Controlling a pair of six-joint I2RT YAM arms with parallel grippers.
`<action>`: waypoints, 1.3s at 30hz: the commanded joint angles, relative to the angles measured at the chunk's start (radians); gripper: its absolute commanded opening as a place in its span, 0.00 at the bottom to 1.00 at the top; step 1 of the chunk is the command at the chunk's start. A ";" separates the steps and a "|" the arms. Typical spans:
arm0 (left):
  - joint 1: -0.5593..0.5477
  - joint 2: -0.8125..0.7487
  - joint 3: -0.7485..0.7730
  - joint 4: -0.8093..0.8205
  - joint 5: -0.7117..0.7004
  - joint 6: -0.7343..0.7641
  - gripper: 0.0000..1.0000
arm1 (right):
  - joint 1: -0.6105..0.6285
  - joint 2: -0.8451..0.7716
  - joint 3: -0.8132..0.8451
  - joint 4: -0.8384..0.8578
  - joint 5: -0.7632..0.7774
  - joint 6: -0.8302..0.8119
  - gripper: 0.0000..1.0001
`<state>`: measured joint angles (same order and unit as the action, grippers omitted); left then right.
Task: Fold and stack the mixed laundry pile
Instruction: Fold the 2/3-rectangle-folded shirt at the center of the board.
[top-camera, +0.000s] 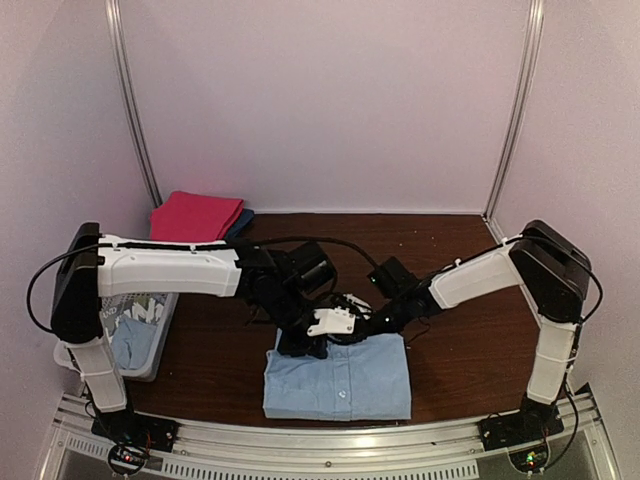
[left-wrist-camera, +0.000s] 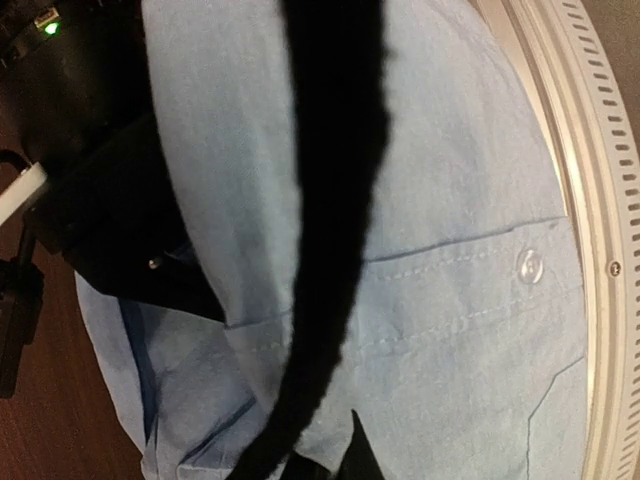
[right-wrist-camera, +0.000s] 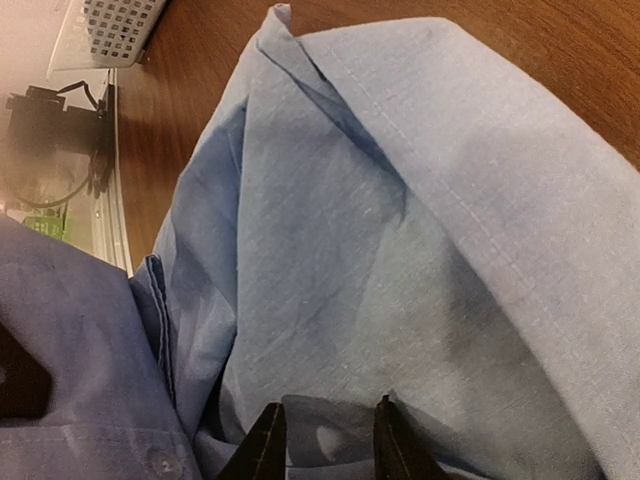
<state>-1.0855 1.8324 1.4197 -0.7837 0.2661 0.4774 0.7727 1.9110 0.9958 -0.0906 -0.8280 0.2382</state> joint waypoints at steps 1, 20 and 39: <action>0.000 0.003 -0.040 0.097 -0.096 0.039 0.00 | -0.011 -0.032 0.058 -0.116 0.053 -0.021 0.34; -0.031 0.075 -0.164 0.297 -0.171 0.079 0.00 | -0.155 -0.001 0.311 -0.238 0.055 -0.098 0.40; -0.045 0.075 -0.091 0.255 -0.179 0.125 0.00 | -0.157 0.301 0.423 -0.361 0.011 -0.275 0.16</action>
<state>-1.1255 1.9408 1.2724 -0.5095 0.0868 0.5838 0.6075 2.1803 1.4502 -0.4068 -0.8310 0.0006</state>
